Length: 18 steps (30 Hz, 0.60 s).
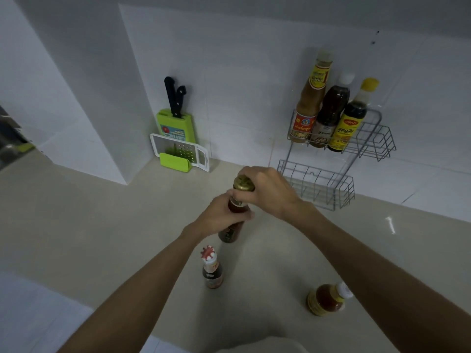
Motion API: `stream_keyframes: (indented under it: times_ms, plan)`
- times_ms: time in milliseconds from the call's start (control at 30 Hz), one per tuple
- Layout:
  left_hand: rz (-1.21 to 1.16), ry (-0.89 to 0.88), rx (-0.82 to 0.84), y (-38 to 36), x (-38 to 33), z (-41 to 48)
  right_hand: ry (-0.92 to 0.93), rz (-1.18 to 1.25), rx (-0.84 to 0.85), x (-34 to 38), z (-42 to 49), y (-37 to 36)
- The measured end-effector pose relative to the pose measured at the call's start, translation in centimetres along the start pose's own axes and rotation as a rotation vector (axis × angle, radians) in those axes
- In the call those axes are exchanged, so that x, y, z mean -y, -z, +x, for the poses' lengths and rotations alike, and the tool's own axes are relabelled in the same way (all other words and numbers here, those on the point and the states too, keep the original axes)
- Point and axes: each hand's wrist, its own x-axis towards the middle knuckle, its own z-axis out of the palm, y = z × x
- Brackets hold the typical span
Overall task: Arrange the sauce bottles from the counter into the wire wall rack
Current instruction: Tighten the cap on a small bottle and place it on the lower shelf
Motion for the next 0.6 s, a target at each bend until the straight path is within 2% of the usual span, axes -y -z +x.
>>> stream_keyframes:
  times_ms: [100, 200, 233, 367, 400, 433, 533, 567, 600]
  plan:
    - [-0.024, -0.079, -0.172, -1.0, -3.1, 0.0, 0.057, -0.257, 0.005, 0.8, 0.9, 3.8]
    - [-0.034, -0.113, -0.125, -0.7, -5.8, -0.4, 0.145, -0.508, -0.012, 0.7, 1.4, 6.5]
    - [-0.079, -0.131, -0.055, -0.6, -6.7, -0.7, 0.208, -0.495, -0.036, 0.5, 1.4, 7.1]
    - [-0.314, -0.193, 0.402, -0.5, -9.5, -2.5, 0.452, -0.364, -0.038, 0.4, 0.1, 10.1]
    - [-0.341, -0.189, 0.386, -1.1, -9.9, -2.9, 0.422, -0.354, -0.027, 0.3, -0.1, 10.6]
    - [-0.326, -0.167, 0.275, -2.0, -10.3, -3.1, 0.376, -0.370, -0.027, 0.3, -0.4, 10.8]
    - [-0.051, -0.003, -0.235, -5.4, -10.8, -3.0, 0.139, -0.659, -0.017, 0.4, -1.6, 9.8]
    - [0.030, 0.015, -0.309, -6.1, -10.7, -2.9, 0.116, -0.757, -0.020, -0.1, -2.1, 9.1]
    - [0.043, 0.003, -0.270, -6.3, -10.4, -2.7, 0.070, -0.713, 0.039, -0.4, -2.8, 8.8]
